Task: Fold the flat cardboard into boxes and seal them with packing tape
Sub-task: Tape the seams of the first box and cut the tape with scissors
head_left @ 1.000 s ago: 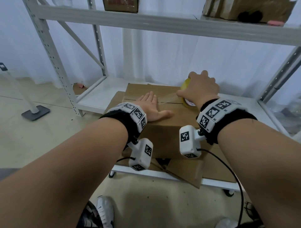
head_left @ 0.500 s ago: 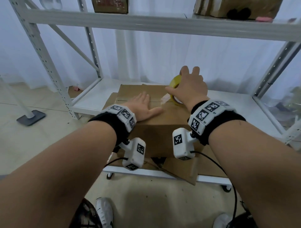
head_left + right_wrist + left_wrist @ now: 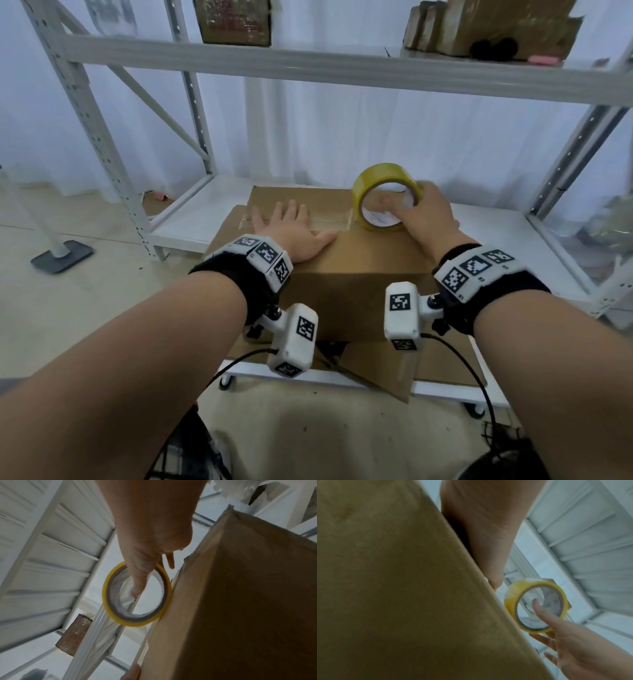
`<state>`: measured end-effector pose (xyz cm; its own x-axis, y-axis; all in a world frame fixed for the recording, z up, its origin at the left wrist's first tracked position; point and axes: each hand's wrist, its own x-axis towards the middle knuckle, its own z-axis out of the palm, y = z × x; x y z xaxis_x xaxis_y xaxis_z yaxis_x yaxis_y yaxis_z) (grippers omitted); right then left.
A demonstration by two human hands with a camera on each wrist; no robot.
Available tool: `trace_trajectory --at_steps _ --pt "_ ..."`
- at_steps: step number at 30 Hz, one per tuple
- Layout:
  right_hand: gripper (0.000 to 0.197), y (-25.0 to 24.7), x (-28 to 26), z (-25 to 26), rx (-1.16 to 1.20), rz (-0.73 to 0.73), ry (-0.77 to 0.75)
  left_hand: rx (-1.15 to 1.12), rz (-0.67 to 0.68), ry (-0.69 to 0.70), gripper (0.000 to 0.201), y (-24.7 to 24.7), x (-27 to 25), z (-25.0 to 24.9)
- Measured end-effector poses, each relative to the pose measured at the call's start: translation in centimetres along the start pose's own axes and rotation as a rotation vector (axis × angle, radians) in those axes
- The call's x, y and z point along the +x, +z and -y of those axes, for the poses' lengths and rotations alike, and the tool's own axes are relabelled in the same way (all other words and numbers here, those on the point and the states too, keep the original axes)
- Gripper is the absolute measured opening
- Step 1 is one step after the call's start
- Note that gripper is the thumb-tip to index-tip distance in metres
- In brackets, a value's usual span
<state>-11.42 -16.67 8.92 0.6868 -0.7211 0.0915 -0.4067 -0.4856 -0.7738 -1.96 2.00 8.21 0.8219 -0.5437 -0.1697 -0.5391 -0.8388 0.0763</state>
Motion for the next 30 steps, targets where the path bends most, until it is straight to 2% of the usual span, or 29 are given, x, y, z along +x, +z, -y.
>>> trace_trajectory --at_steps 1,2,3,8,12,13,14,15,17,18,20,22,23,27,30 --pt "0.045 -0.1 0.2 -0.4 -0.040 0.013 0.018 0.004 -0.003 0.037 0.091 0.3 0.2 -0.3" --pt "0.035 0.0 0.5 -0.9 -0.038 0.041 0.037 0.003 -0.004 0.064 0.094 0.6 0.4 -0.4" --pt "0.033 0.0 0.6 -1.1 -0.008 0.070 0.058 0.001 -0.007 0.085 0.095 0.7 0.6 -0.5" --pt "0.034 0.1 0.8 -0.4 0.163 0.060 0.088 -0.019 0.019 0.136 0.092 -0.2 1.0 -0.2" --pt "0.025 1.4 -0.3 0.1 0.134 0.126 0.059 -0.010 0.044 0.151 0.091 -0.3 1.0 -0.1" --pt "0.026 1.6 -0.5 0.3 0.106 0.123 0.047 -0.008 0.039 0.155 0.092 0.0 0.9 0.0" --pt "0.035 1.7 -0.8 0.5 0.041 0.081 0.018 -0.008 0.031 0.160 0.092 0.4 0.9 0.2" --pt "0.050 1.7 -1.1 0.9 -0.065 0.003 -0.056 -0.009 0.023 0.167 0.092 0.6 0.8 0.3" --pt "0.075 1.5 -2.0 2.0 -0.246 -0.133 -0.350 -0.018 0.016 0.178 0.093 0.9 0.7 0.4" --pt "0.082 1.5 -2.3 2.6 -0.299 -0.142 -0.499 -0.023 0.010 0.185 0.093 0.9 0.6 0.5" --pt "0.077 1.8 -2.9 3.5 -0.379 -0.061 -0.646 -0.026 -0.006 0.218 0.092 0.9 0.6 0.7" --pt "0.058 2.4 -3.1 4.0 -0.363 -0.005 -0.595 -0.024 -0.020 0.252 0.087 1.0 0.4 0.9" --pt "0.056 2.8 -3.1 4.2 -0.336 -0.015 -0.541 -0.020 -0.022 0.260 0.085 1.0 0.4 0.9" --pt "0.078 4.5 -3.0 4.6 -0.377 -0.173 -0.382 0.021 -0.032 0.291 0.079 0.8 0.9 0.7" --pt "0.088 5.0 -2.8 4.6 -0.382 -0.202 -0.322 0.030 -0.036 0.319 0.076 0.7 1.0 0.5"
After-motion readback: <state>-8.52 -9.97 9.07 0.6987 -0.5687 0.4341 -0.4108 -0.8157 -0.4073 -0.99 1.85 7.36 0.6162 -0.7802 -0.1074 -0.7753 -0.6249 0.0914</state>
